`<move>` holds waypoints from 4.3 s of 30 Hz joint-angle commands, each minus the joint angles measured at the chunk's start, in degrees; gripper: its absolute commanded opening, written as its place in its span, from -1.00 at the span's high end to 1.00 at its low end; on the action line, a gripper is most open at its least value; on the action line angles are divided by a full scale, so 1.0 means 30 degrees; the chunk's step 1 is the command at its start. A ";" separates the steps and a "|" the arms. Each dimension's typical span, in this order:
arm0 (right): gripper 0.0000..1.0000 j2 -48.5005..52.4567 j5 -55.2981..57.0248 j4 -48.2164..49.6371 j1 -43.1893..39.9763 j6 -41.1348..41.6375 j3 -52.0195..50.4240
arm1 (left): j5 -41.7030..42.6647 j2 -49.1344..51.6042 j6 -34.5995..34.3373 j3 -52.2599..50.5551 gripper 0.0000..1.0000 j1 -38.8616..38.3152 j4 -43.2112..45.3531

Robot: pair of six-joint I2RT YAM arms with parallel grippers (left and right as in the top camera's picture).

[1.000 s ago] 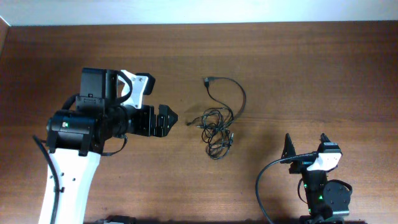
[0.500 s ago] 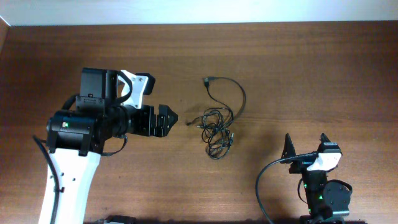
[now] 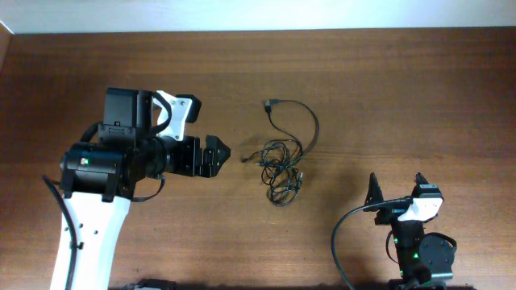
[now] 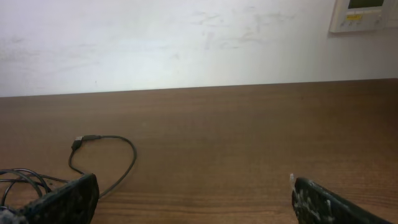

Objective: Untangle cables

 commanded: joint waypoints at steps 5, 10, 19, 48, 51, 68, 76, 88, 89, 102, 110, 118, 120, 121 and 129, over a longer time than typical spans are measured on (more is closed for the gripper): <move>-0.97 -0.0160 -0.0102 -0.0073 -0.0138 0.0058 -0.0153 | 0.0095 0.0051 0.0379 0.0291 -0.97 -0.0080 -0.0022; -0.97 -0.0160 -0.0102 -0.0073 -0.0138 0.0058 -0.0153 | 0.0095 0.0044 0.0372 0.0291 -0.97 -0.0080 -0.0022; -0.97 -0.0160 -0.0102 -0.0073 -0.0138 0.0058 -0.0153 | 0.0095 0.0051 0.0372 0.0291 -0.97 -0.0080 0.0117; -0.97 -0.0160 -0.0102 -0.0073 -0.0138 0.0058 -0.0153 | -0.1865 0.4743 -0.2397 0.0270 -0.98 -0.3599 -0.0313; -0.97 -0.0160 -0.0102 -0.0073 -0.0138 0.0058 -0.0153 | -0.1843 0.5377 -0.2404 0.0270 -0.98 -0.3599 -0.0313; -0.97 -0.0160 -0.0102 -0.0073 -0.0138 0.0058 -0.0153 | -0.2317 0.5676 -0.2412 0.0270 -0.97 -0.3599 -0.0342; -0.97 -0.0160 -0.0102 -0.0073 -0.0138 0.0058 -0.0153 | -0.5289 0.5676 -0.2419 0.0270 -0.97 -0.3599 -0.0160; -0.97 -0.0146 -0.9530 0.0707 -0.0138 0.9610 -0.0153 | -0.5246 0.5676 -0.2419 0.0270 -0.97 -0.3599 -0.0328; -0.97 -0.0146 -1.0076 0.1042 -0.0138 1.1285 -0.0153 | -0.4976 0.5676 -0.2419 0.0270 -0.97 -0.3599 -0.0342; -0.97 0.2419 -0.5275 -0.7759 -0.0663 0.4000 1.4549 | -0.4612 0.5676 -0.2419 0.0270 -0.97 -0.3614 -0.1202; -0.97 1.0907 -0.5428 -2.1085 -0.0648 0.2084 2.4735 | -0.4619 0.5676 -0.4044 0.0270 -0.97 -0.3614 -0.0619; -0.97 1.5540 -1.3763 -2.1274 -0.0641 0.2718 2.5201 | -0.4626 0.5683 -0.4911 0.0117 -0.97 -0.3614 -0.0743; -0.97 1.6546 -1.3763 -2.1573 -0.0619 0.3322 2.5092 | -0.4619 0.5683 -0.4911 -0.0044 -0.98 -0.3614 -0.0525; -0.97 1.7442 -1.3748 -2.2112 -0.0612 0.3439 2.5048 | -0.4619 0.5697 -0.4911 -0.0109 -0.98 -0.3614 -0.0306; -0.97 2.2360 -1.2670 -2.3066 0.2834 0.2171 2.5048 | -0.6069 0.5982 -0.6790 -0.0109 -0.98 -0.2681 0.0758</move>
